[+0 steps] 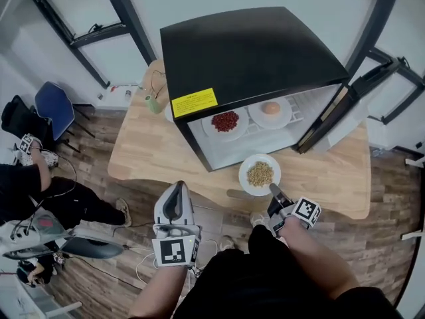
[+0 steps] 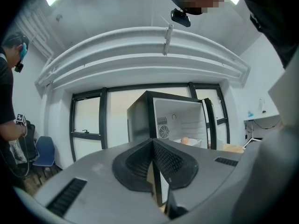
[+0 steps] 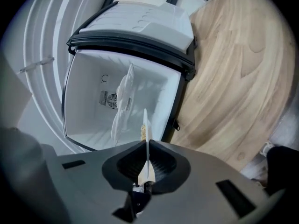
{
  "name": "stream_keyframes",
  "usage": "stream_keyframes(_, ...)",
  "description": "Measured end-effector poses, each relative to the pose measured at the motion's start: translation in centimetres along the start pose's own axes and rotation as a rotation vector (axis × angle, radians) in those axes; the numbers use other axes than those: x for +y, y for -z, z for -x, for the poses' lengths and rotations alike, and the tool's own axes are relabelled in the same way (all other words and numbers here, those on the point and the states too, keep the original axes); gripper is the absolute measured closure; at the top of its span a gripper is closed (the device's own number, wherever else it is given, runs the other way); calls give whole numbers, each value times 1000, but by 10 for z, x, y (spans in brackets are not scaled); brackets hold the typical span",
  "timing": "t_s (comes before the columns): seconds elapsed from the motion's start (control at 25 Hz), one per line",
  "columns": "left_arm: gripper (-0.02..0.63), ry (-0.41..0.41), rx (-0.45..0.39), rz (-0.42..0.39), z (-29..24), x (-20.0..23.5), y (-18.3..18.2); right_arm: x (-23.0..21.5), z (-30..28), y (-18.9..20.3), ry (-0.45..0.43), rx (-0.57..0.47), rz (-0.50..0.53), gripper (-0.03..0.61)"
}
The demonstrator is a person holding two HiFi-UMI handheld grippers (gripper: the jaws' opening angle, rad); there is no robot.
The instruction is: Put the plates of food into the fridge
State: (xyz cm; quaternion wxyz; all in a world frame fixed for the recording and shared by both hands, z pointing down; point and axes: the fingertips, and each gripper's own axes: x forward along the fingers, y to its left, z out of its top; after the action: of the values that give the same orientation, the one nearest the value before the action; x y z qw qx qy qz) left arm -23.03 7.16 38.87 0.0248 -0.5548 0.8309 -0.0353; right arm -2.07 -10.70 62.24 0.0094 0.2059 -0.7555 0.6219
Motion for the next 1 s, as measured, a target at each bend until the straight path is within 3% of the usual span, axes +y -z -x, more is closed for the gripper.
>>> stream_keyframes(1.0,609,-164,52,-41,-43,42,-7,19,-118,-29,-44,146,-1,543)
